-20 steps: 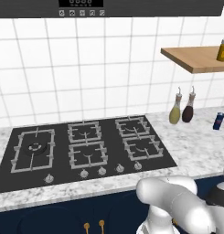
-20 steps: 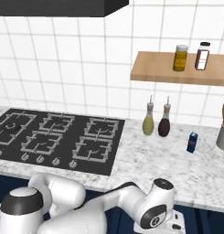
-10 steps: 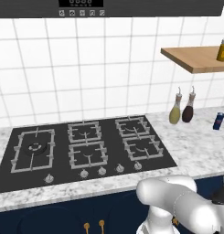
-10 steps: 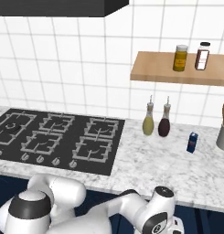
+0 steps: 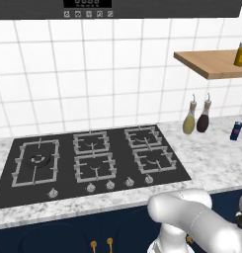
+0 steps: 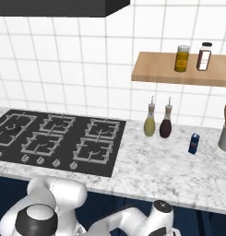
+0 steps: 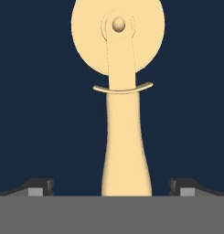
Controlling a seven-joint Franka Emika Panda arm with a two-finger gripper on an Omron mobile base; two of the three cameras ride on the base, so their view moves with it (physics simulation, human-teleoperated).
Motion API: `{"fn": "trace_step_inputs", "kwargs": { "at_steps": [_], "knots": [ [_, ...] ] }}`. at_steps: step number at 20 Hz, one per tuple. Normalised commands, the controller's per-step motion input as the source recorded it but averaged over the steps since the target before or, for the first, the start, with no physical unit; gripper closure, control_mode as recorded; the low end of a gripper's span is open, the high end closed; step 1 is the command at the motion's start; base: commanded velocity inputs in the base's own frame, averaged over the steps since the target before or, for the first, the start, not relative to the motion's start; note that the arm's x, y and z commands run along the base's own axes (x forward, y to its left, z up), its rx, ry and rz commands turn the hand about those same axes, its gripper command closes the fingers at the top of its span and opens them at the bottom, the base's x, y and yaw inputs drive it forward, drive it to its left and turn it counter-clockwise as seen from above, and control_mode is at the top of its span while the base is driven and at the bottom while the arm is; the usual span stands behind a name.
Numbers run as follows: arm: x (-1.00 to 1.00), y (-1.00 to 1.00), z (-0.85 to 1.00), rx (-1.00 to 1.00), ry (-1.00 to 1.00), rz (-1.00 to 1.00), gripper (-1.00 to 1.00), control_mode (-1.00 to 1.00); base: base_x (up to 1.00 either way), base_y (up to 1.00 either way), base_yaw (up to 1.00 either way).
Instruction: Pick the pizza cutter from the drawer and place it on the counter.
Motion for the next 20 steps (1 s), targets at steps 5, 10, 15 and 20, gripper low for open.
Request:
{"fn": "trace_step_inputs", "kwargs": {
  "at_steps": [5, 10, 15, 20],
  "knots": [
    [0.16, -0.16, -0.21, 0.07, 0.0, 0.06, -1.0, -1.0, 0.0, 0.0, 0.0],
    [0.17, -0.32, -0.47, 0.09, 0.0, 0.1, -1.0, -1.0, 0.0, 0.0, 0.0],
    [0.04, -0.11, -0.5, 0.03, 0.01, 0.11, 1.0, -1.0, 0.0, 0.0, 0.0],
    [-0.53, 0.0, -0.19, 0.0, 0.0, 0.02, 1.0, -1.0, 0.0, 0.0, 0.0]
  ]
}}
